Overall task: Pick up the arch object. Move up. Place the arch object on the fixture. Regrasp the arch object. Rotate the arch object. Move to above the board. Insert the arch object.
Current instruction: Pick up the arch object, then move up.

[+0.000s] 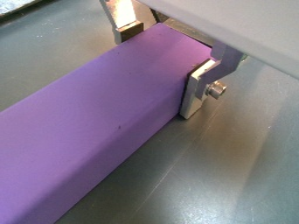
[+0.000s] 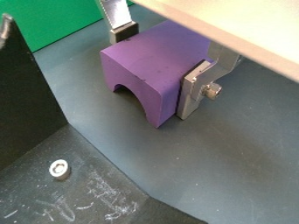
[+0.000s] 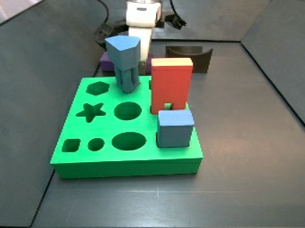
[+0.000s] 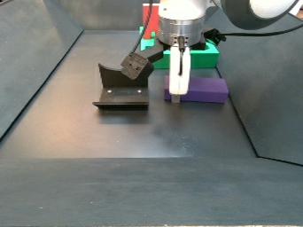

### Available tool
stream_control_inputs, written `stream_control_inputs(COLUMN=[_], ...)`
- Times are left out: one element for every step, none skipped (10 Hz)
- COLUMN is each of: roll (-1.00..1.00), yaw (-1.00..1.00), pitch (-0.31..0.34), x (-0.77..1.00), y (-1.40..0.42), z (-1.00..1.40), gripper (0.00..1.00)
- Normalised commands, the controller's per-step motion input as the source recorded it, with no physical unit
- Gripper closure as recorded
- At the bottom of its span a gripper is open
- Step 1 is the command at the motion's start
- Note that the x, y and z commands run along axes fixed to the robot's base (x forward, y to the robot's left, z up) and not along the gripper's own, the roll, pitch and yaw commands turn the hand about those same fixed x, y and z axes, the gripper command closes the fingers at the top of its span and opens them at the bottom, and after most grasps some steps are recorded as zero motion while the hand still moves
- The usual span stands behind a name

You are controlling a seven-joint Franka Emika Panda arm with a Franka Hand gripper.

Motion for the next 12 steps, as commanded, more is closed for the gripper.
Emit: stream_control_inputs(roll=[0.00, 0.00, 0.00, 0.00, 0.00, 0.00, 0.00, 0.00, 0.00, 0.00, 0.00, -0.01], yaw=[0.00, 0.00, 0.00, 0.00, 0.00, 0.00, 0.00, 0.00, 0.00, 0.00, -0.02, -0.02], pitch=[0.000, 0.000, 0.000, 0.000, 0.000, 0.000, 0.000, 0.000, 0.000, 0.000, -0.017, 0.010], x=[0.00, 0.00, 0.00, 0.00, 0.00, 0.00, 0.00, 0.00, 0.00, 0.00, 0.04, 0.03], y=[0.00, 0.00, 0.00, 0.00, 0.00, 0.00, 0.00, 0.00, 0.00, 0.00, 0.00, 0.00], z=[0.00, 0.00, 0.00, 0.00, 0.00, 0.00, 0.00, 0.00, 0.00, 0.83, 0.83, 0.72], gripper=[1.00, 1.00, 1.00, 1.00, 1.00, 1.00, 1.00, 1.00, 1.00, 1.00, 1.00, 1.00])
